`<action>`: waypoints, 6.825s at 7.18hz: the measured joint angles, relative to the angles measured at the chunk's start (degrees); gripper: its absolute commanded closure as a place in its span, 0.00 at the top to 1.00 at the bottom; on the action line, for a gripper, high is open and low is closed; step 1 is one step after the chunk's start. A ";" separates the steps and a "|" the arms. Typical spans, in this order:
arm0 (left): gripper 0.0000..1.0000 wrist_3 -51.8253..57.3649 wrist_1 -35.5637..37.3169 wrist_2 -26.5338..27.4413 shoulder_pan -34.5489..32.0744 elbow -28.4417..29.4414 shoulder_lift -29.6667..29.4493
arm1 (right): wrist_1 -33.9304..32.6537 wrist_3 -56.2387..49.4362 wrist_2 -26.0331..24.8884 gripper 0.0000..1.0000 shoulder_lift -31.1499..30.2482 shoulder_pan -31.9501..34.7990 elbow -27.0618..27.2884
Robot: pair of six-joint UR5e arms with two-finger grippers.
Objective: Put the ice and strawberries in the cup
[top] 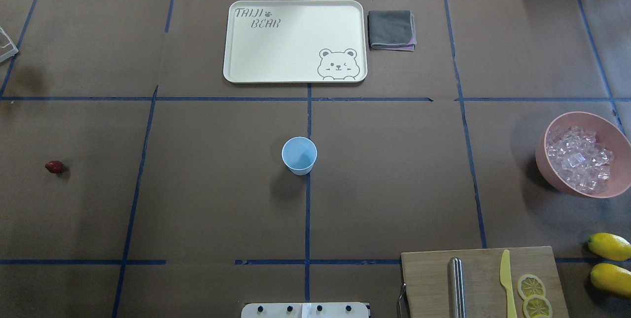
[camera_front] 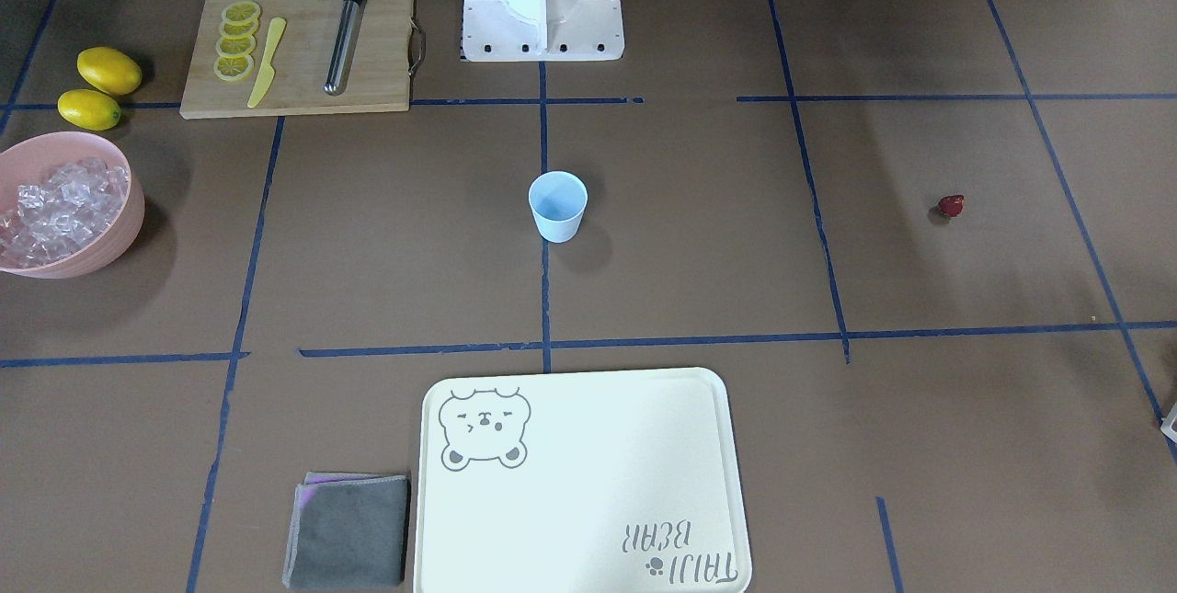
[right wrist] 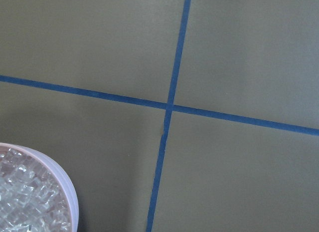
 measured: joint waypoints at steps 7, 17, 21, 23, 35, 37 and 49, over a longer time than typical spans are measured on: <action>1.00 -3.93 -0.59 -0.07 2.07 -0.52 -0.37 | 11.56 57.15 -3.31 0.94 -7.09 -21.45 17.25; 1.00 -8.08 -1.82 -0.07 3.16 -0.59 -2.71 | 23.77 83.85 -9.90 0.86 -11.50 -31.66 14.14; 1.00 -8.28 -1.88 -0.07 3.16 -0.74 -2.71 | 23.80 84.21 -10.28 0.86 -10.82 -32.36 13.29; 1.00 -8.29 -1.89 -0.07 3.16 -0.74 -2.71 | 23.80 84.70 -10.25 0.85 -10.81 -33.16 13.15; 1.00 -8.21 -1.80 0.02 3.16 -0.58 -2.80 | 23.71 85.42 -11.14 0.27 -10.80 -34.03 12.39; 1.00 -8.21 -1.80 0.02 3.16 -0.58 -2.78 | 23.71 85.39 -11.09 0.19 -10.78 -34.06 12.41; 1.00 -8.12 -2.75 -0.15 5.15 -0.10 -3.51 | 19.98 101.26 -14.97 0.01 9.68 -44.74 22.81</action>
